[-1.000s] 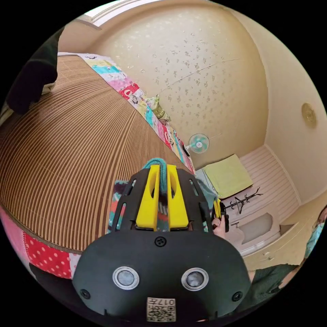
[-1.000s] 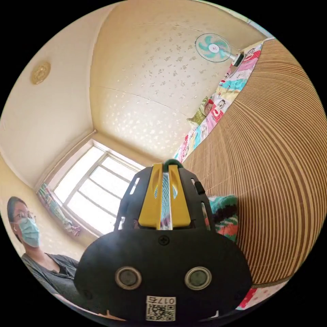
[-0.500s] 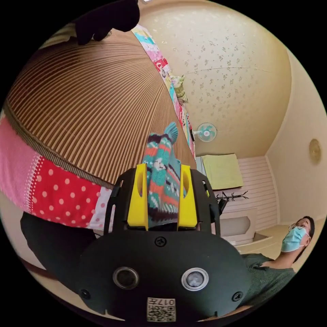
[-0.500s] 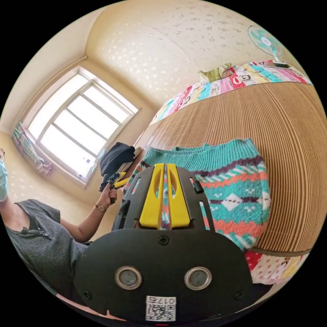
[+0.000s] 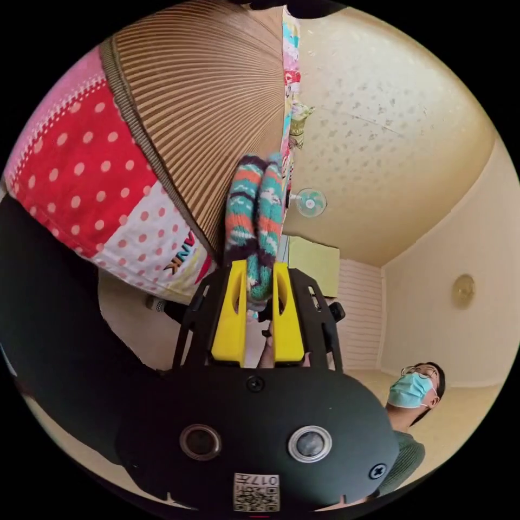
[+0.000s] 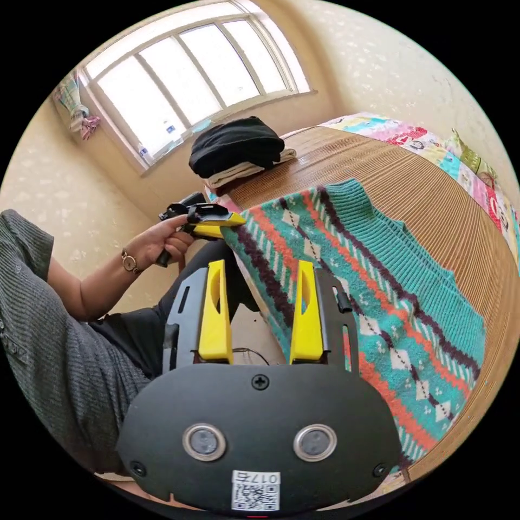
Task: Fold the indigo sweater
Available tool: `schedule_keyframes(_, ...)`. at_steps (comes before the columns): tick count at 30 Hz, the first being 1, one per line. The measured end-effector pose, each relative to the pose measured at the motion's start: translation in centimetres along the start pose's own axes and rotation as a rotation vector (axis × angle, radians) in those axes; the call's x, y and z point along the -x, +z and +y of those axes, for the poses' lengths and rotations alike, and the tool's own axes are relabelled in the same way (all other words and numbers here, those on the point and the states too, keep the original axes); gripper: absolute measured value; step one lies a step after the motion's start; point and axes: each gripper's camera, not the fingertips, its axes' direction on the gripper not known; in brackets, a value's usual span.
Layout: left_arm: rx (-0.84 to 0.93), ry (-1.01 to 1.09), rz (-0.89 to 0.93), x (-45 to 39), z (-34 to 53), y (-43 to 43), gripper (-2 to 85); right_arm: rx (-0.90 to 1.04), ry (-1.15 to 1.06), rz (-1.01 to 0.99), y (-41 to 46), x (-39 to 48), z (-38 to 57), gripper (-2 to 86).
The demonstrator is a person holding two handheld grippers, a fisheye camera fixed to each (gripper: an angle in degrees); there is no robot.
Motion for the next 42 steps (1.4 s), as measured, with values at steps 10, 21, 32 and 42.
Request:
schedule_keyframes(10, 0.107, 0.356, -0.183, -13.3, 2.6, 5.4, 8.0, 0.104, -0.289, 0.537, 5.3, 8.0, -6.2, 14.9)
schedule_keyframes(21, 0.263, 0.414, 0.082, -12.8, 4.6, 11.4, 9.1, -0.976, 0.495, 0.003, -21.4, -12.3, 17.1, 10.4)
schedule_keyframes(32, 0.491, 0.361, -0.041, -11.0, 6.9, 25.3, 11.9, -0.915, 1.074, 0.078, -23.5, -19.6, 39.6, 11.1)
schedule_keyframes(42, 0.858, 0.808, -0.502, -12.5, 15.8, 48.5, -0.3, -0.949, 0.891, 0.174, -29.0, -21.2, 34.6, 9.3)
